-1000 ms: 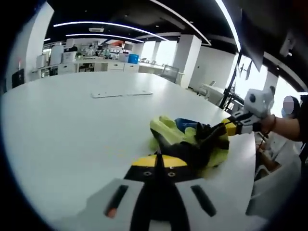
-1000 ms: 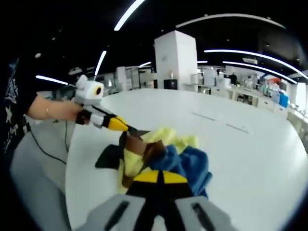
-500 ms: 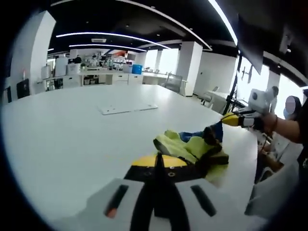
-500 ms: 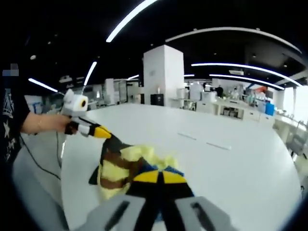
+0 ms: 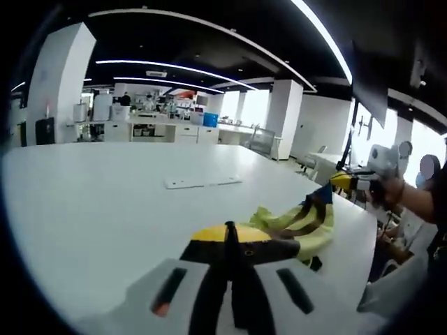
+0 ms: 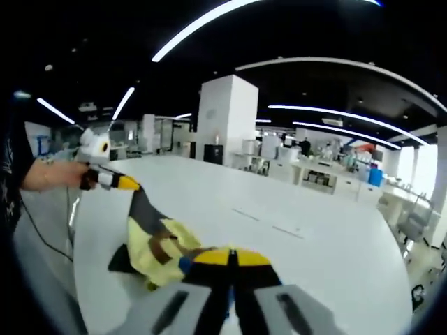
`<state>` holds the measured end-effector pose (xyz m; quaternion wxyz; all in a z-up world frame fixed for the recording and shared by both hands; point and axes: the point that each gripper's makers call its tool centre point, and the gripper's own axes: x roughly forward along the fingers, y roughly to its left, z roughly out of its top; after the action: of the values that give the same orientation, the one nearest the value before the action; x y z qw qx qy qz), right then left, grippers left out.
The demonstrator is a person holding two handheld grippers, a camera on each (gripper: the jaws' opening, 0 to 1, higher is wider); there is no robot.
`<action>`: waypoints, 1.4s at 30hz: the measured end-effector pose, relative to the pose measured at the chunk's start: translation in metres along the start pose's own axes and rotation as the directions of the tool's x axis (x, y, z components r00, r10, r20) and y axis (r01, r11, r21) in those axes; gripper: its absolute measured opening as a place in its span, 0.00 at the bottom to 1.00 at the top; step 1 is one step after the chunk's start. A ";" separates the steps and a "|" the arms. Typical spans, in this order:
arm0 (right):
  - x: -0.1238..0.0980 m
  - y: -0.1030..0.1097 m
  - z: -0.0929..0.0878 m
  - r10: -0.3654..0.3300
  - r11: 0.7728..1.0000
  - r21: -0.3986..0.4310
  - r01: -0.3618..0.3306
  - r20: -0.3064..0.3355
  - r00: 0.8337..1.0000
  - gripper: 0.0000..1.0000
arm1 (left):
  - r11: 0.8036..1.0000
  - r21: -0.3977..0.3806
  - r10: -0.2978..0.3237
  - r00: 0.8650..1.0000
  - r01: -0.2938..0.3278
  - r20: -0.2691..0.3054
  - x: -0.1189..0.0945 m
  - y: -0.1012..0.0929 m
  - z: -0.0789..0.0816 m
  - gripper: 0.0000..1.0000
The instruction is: Fold the garment on the visible template until the final outline fits inside the template.
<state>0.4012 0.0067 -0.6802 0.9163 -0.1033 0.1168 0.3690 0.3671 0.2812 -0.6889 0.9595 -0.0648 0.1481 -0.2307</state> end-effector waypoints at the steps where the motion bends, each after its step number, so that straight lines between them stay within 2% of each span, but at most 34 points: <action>1: 0.001 -0.002 0.001 -0.005 1.000 -0.006 0.005 -0.003 1.000 0.00 | 1.000 -0.001 0.001 1.000 -0.001 0.007 0.000 0.000 0.003 0.00; 5: 0.007 -0.021 0.005 -0.054 0.999 0.002 0.054 0.002 0.999 0.00 | 0.999 -0.036 0.003 0.997 0.000 0.076 0.006 0.005 0.019 0.00; 10: 0.020 -0.046 0.010 -0.124 0.989 0.081 0.121 0.029 0.992 0.00 | 0.995 -0.094 0.046 0.993 -0.035 0.112 0.022 0.023 0.025 0.00; 12: 0.028 -0.055 0.009 -0.136 0.984 0.116 0.132 0.029 0.990 0.00 | 0.993 -0.108 0.055 0.992 -0.042 0.116 0.029 0.029 0.025 0.00; 18: 0.054 -0.073 -0.001 -0.161 0.976 0.151 0.160 -0.004 0.987 0.00 | 0.984 -0.159 0.095 0.988 -0.076 0.122 0.057 0.051 0.024 0.00; 20: 0.062 -0.078 -0.005 -0.175 0.968 0.178 0.175 -0.014 0.984 0.00 | 0.982 -0.165 0.107 0.989 -0.088 0.105 0.069 0.060 0.019 0.00; 21: 0.065 -0.079 -0.007 -0.176 0.966 0.191 0.176 -0.016 0.984 0.00 | 0.984 -0.141 0.121 0.989 -0.109 0.085 0.075 0.064 0.015 0.00; 23: 0.075 -0.087 -0.011 -0.193 0.957 0.217 0.192 -0.018 0.981 0.00 | 0.984 -0.135 0.124 0.989 -0.113 0.077 0.082 0.063 0.012 0.00; 31: 0.105 -0.108 -0.026 -0.222 0.936 0.271 0.226 -0.045 0.974 0.00 | 0.979 -0.128 0.163 0.986 -0.159 0.026 0.113 0.084 -0.001 0.00; 33: 0.111 -0.117 -0.032 -0.247 0.927 0.276 0.253 -0.056 0.967 0.00 | 0.977 -0.120 0.181 0.983 -0.177 0.020 0.120 0.093 -0.004 0.00; 35: 0.115 -0.120 -0.038 -0.255 0.915 0.307 0.261 -0.059 0.965 0.00 | 0.971 -0.145 0.194 0.981 -0.191 0.006 0.128 0.098 -0.007 0.00; 37: 0.123 -0.119 -0.045 -0.241 0.918 0.306 0.254 -0.078 0.967 0.00 | 0.966 -0.179 0.190 0.982 -0.187 0.002 0.135 0.103 -0.011 0.00; 39: 0.129 -0.117 -0.054 -0.228 0.921 0.300 0.248 -0.101 0.968 0.00 | 0.965 -0.149 0.214 0.976 -0.217 -0.040 0.139 0.104 -0.022 0.00; 40: 0.132 -0.114 -0.059 -0.217 0.921 0.306 0.242 -0.115 0.969 0.00 | 0.963 -0.122 0.229 0.969 -0.239 -0.089 0.141 0.106 -0.032 0.00; 42: 0.137 -0.114 -0.068 -0.209 0.921 0.305 0.242 -0.138 0.968 0.00 | 0.961 -0.109 0.240 0.964 -0.252 -0.113 0.146 0.108 -0.040 0.00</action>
<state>0.5673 -0.0034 -0.7727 0.9500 0.0149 0.2091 0.2312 0.5246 0.3074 -0.7851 0.9664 -0.0933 0.2162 -0.1028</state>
